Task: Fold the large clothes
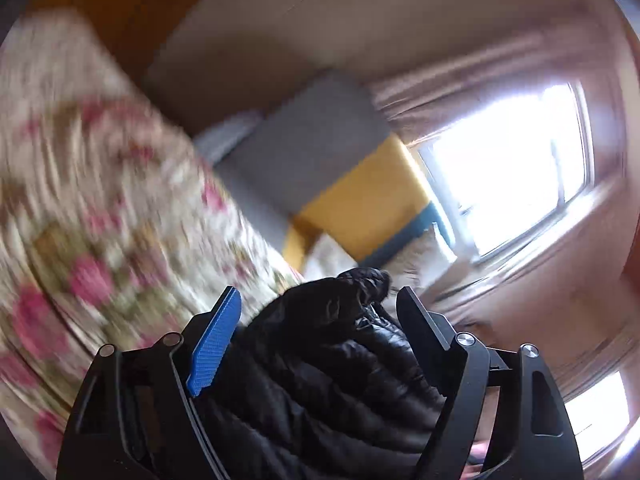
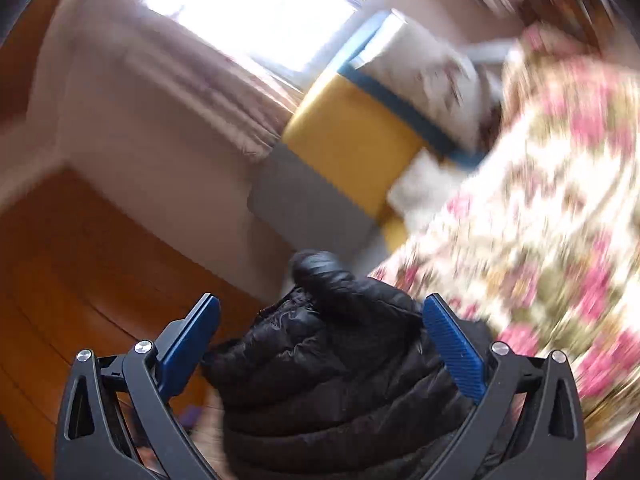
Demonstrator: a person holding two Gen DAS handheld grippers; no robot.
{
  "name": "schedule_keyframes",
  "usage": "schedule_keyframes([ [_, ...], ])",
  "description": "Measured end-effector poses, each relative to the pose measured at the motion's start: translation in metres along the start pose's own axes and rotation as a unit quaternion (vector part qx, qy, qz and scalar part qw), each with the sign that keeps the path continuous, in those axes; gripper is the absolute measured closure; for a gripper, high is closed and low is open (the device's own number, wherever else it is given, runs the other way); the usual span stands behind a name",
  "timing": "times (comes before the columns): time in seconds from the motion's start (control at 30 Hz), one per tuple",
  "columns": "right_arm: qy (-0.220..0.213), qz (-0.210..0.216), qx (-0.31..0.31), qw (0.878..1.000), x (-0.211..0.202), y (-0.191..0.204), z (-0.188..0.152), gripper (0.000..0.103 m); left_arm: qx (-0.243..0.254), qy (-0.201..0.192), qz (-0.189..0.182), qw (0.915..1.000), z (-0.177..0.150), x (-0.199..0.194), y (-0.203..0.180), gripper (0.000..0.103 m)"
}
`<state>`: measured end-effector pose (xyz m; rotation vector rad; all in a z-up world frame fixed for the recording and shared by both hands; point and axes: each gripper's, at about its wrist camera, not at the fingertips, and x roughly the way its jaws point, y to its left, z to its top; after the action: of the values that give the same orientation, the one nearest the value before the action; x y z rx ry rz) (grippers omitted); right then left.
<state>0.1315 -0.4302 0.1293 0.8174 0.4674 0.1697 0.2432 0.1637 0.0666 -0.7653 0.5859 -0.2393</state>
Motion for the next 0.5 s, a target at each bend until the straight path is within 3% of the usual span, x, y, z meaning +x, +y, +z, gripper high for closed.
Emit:
schedule_keyframes([
  [0.1, 0.031, -0.019, -0.143, 0.989, 0.014, 0.056, -0.022, 0.002, 0.113, 0.007, -0.006, 0.9935, -0.017, 0.003, -0.034, 0.025],
  [0.17, 0.076, -0.046, -0.235, 0.968, 0.046, 0.088, -0.048, 0.003, 0.171, 0.024, 0.001, 0.9850, -0.032, 0.018, -0.052, 0.025],
  [0.23, 0.112, -0.078, -0.286, 0.948, 0.084, 0.103, -0.071, 0.005, 0.247, 0.051, 0.018, 0.9674, -0.051, 0.047, -0.071, 0.025],
  [0.33, 0.157, -0.125, -0.319, 0.926, 0.142, 0.103, -0.093, 0.007, 0.311, 0.097, 0.054, 0.9438, -0.073, 0.097, -0.075, 0.026],
  [0.4, 0.185, -0.154, -0.312, 0.919, 0.178, 0.088, -0.100, 0.007, 0.302, 0.162, 0.088, 0.9354, -0.081, 0.142, -0.055, 0.026],
  [0.5, 0.223, -0.145, -0.255, 0.930, 0.208, 0.063, -0.099, 0.006, 0.238, 0.216, 0.093, 0.9422, -0.082, 0.175, -0.015, 0.026],
])
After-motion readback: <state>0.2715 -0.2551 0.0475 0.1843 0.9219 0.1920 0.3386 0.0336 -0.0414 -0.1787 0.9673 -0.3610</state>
